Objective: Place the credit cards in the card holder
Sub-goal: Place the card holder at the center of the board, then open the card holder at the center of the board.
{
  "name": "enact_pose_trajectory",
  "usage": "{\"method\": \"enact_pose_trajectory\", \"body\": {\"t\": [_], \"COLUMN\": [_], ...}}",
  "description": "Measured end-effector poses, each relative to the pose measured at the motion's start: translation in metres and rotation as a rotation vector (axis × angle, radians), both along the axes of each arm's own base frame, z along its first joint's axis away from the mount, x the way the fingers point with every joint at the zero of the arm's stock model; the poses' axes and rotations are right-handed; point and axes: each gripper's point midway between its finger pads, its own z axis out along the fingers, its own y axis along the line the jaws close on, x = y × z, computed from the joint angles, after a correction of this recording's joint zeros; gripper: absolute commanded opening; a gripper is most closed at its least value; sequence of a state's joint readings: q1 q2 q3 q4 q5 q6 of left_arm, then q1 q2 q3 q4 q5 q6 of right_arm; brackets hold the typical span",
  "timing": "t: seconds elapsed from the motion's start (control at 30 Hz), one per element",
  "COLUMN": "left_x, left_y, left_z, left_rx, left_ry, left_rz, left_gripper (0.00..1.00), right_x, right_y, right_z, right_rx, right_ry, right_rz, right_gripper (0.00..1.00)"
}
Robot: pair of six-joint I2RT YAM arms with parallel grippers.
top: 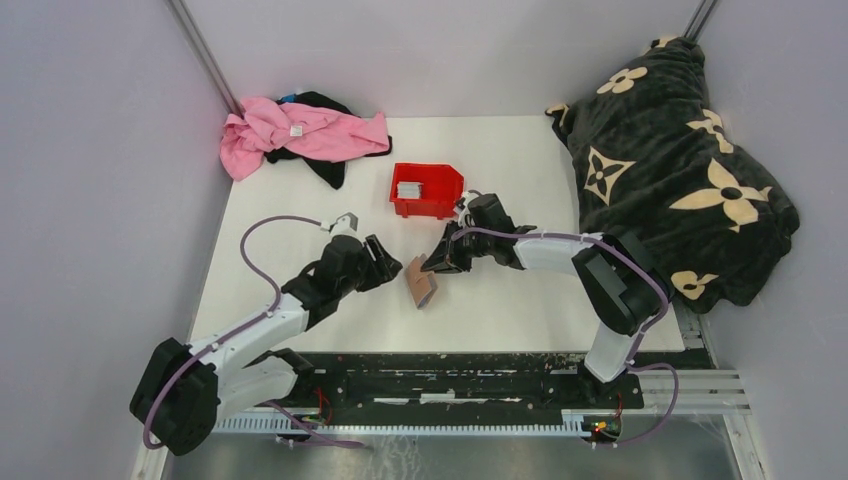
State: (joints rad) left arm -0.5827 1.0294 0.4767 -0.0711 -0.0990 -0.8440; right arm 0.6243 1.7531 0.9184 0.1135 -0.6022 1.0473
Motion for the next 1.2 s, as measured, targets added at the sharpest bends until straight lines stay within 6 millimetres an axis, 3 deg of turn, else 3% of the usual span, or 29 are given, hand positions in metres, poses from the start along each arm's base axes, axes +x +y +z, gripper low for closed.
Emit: {"method": "enact_pose_trajectory", "body": {"t": [0.3, 0.43, 0.6, 0.83, 1.03, 1.2], "left_x": [-0.017, -0.019, -0.014, -0.007, -0.005, -0.006], "left_y": [-0.024, -0.035, -0.045, -0.051, -0.048, -0.042], "left_z": [-0.037, -0.047, -0.044, -0.04, -0.043, -0.048], "left_rx": [0.072, 0.097, 0.103, 0.099, 0.118, 0.137], "left_ry": [0.095, 0.121, 0.108, 0.091, 0.086, 0.085], "left_rz": [-0.092, -0.124, -0.131, -0.128, -0.114, -0.096], "left_gripper": [0.63, 0.63, 0.63, 0.59, 0.53, 0.49], "right_x": [-0.001, 0.001, 0.006, 0.022, 0.018, 0.007], "right_y": [-0.021, -0.037, -0.057, -0.07, -0.042, -0.034], "right_z": [-0.035, -0.048, -0.055, -0.035, -0.007, -0.006], "right_rx": [-0.172, -0.286, -0.423, -0.585, -0.664, -0.712], "right_ry": [-0.044, -0.078, -0.129, -0.274, -0.442, -0.48], "right_rz": [0.028, 0.04, 0.06, 0.107, 0.208, 0.264], "right_gripper": [0.45, 0.49, 0.5, 0.51, 0.52, 0.53]}}
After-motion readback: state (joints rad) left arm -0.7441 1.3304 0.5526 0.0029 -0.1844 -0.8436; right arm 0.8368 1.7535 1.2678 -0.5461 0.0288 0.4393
